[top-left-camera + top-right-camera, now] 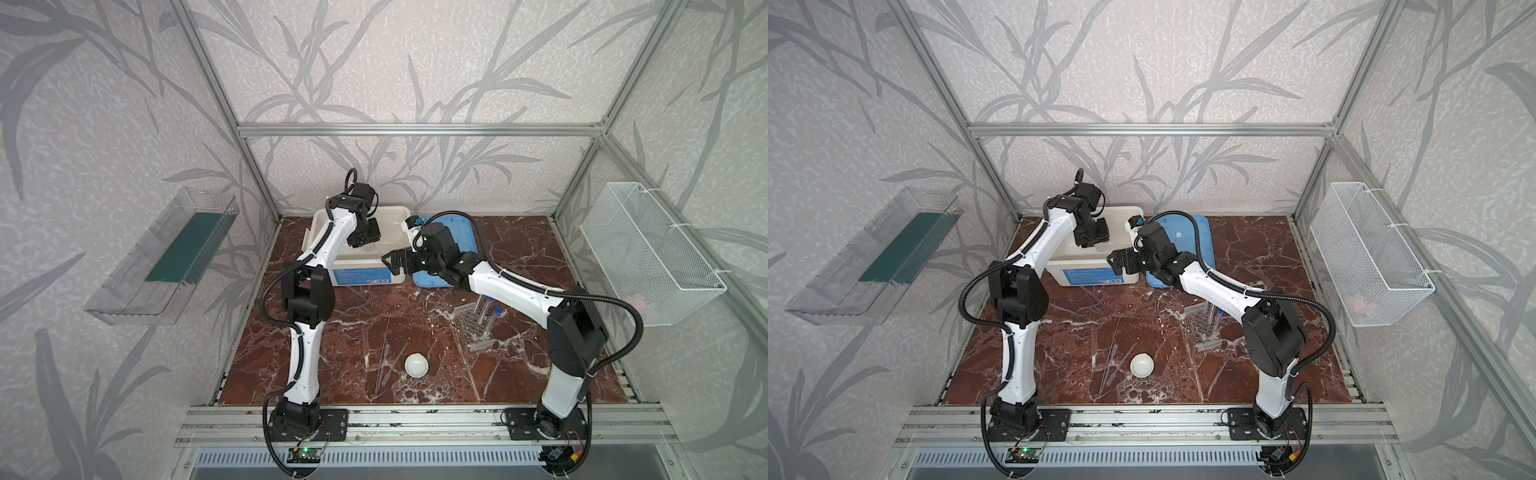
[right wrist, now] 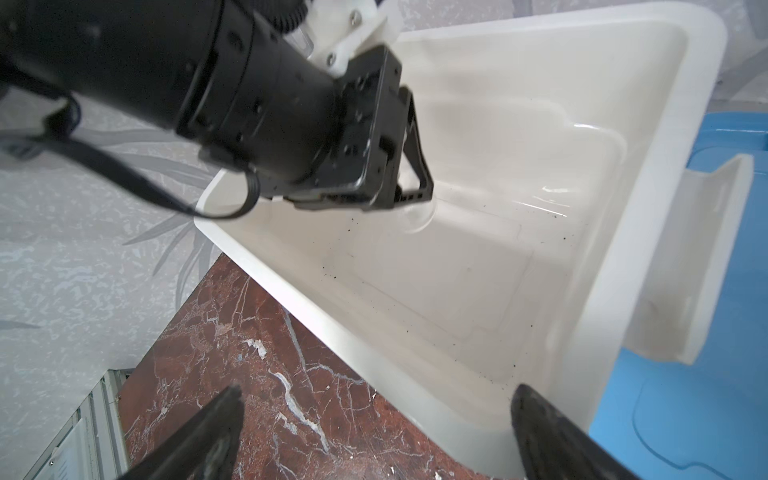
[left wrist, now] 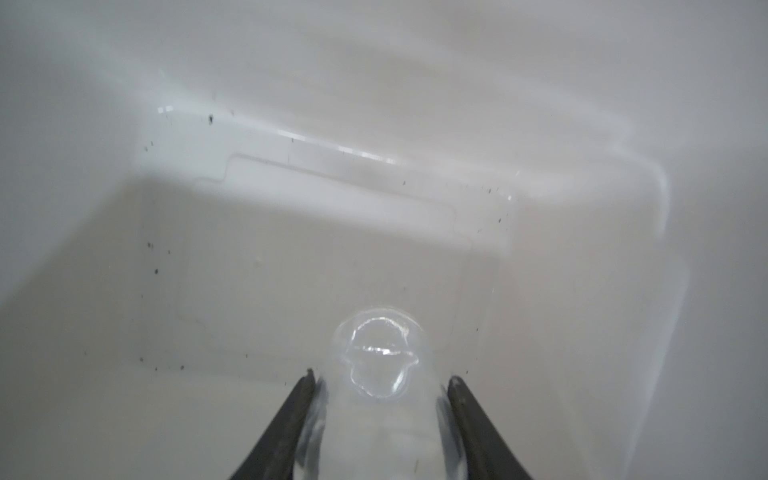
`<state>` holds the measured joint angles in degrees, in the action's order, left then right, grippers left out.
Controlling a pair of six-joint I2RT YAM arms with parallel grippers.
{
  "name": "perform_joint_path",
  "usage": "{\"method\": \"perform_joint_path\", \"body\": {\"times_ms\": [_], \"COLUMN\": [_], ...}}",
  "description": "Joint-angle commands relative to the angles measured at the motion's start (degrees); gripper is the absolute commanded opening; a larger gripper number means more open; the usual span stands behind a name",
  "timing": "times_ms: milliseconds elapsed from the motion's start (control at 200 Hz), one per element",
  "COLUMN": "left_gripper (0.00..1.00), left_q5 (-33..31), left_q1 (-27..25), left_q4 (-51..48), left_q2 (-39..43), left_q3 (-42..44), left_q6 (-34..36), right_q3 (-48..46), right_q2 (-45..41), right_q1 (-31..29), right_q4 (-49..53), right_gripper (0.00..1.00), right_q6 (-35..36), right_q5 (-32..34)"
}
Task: Organize the chemistry lab equipment
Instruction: 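Lower the bottle into the white bin and open the left gripper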
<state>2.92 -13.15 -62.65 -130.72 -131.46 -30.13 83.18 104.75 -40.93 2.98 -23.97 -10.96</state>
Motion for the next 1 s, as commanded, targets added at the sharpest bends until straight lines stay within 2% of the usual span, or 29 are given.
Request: {"method": "perform_joint_path", "body": {"times_ms": [0, 95, 585, 830, 995], "left_gripper": [0.34, 0.35, 0.37, 0.37, 0.42], "left_q5": [-0.6, -0.23, -3.97, -5.52, -3.2], "left_q1": [0.66, 0.84, 0.89, 1.17, 1.19], "left_q4": [-5.84, -5.54, -2.59, 4.04, -0.01], "left_q2": [-4.64, -6.91, -8.74, -3.84, -7.54], "left_q3": [-6.82, -8.56, -5.17, 4.15, 0.2], "left_q6": [1.57, 2.04, 2.62, 2.53, 1.59], "right_q3": [-0.92, -0.93, -1.13, -0.89, -1.04], "right_q2": [-0.61, -0.38, 0.5, 0.99, 0.82], "right_q1": [0.23, 0.23, 0.22, 0.22, 0.23], "right_q4": [0.88, 0.71, -0.17, -0.28, -0.09], "right_gripper": [0.98, 0.98, 0.98, 0.98, 0.98], "right_q6": [0.42, 0.49, 0.32, 0.02, 0.04], "right_q5": [0.33, 0.41, 0.57, 0.33, 0.5]}}
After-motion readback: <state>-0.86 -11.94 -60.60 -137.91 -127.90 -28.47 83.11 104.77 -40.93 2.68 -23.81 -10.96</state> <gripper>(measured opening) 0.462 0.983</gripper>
